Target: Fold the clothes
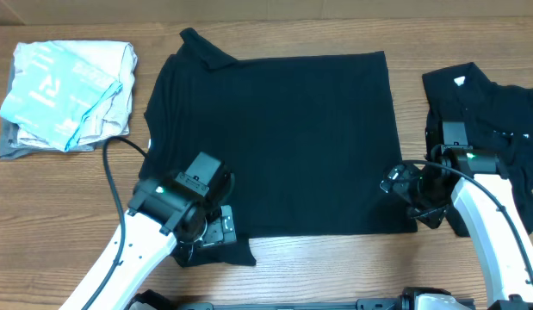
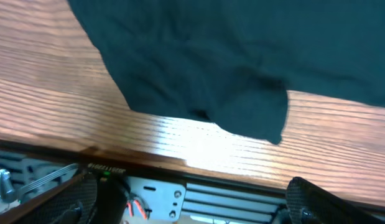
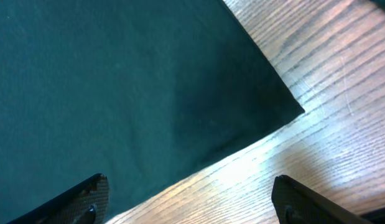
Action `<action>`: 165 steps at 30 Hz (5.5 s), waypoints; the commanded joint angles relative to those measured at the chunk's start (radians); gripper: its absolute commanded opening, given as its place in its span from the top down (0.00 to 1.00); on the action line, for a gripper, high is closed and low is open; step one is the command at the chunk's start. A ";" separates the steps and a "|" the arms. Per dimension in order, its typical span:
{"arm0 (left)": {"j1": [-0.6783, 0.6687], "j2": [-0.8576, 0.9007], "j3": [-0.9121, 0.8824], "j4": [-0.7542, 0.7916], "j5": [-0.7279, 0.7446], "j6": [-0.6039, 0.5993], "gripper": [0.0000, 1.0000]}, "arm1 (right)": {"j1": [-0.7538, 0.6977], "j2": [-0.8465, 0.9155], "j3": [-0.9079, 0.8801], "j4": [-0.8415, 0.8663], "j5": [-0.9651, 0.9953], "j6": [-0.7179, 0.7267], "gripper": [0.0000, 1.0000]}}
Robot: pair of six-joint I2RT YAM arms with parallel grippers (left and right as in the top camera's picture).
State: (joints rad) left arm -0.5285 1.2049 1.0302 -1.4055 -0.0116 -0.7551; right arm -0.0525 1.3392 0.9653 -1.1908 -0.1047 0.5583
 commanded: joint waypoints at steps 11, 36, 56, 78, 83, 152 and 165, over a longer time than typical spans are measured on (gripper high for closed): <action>0.183 -0.015 -0.352 0.224 0.120 0.046 0.05 | -0.005 -0.002 -0.002 0.033 -0.001 -0.008 0.14; 0.262 -0.015 -0.537 0.417 0.090 -0.080 0.10 | -0.005 -0.002 -0.011 0.084 -0.002 -0.008 0.16; 0.321 -0.014 -0.538 0.474 0.126 -0.090 0.71 | -0.005 -0.002 -0.011 0.080 -0.002 -0.035 0.15; 0.321 -0.015 -0.340 0.379 0.145 0.090 0.43 | -0.180 -0.002 -0.057 0.034 0.038 0.057 0.28; 0.321 -0.015 -0.340 0.395 0.163 0.090 0.40 | -0.290 -0.001 -0.159 0.095 -0.059 0.056 0.43; 0.451 0.051 -0.573 0.528 0.174 -0.153 0.05 | -0.294 -0.001 -0.402 0.386 -0.080 0.063 0.88; 0.451 0.051 -0.646 0.581 0.343 -0.111 0.63 | -0.294 -0.001 -0.402 0.400 -0.080 0.062 0.87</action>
State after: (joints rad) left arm -0.0776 1.2285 0.4526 -0.8696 0.2314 -0.9119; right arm -0.3454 1.3399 0.5682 -0.8001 -0.1795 0.6277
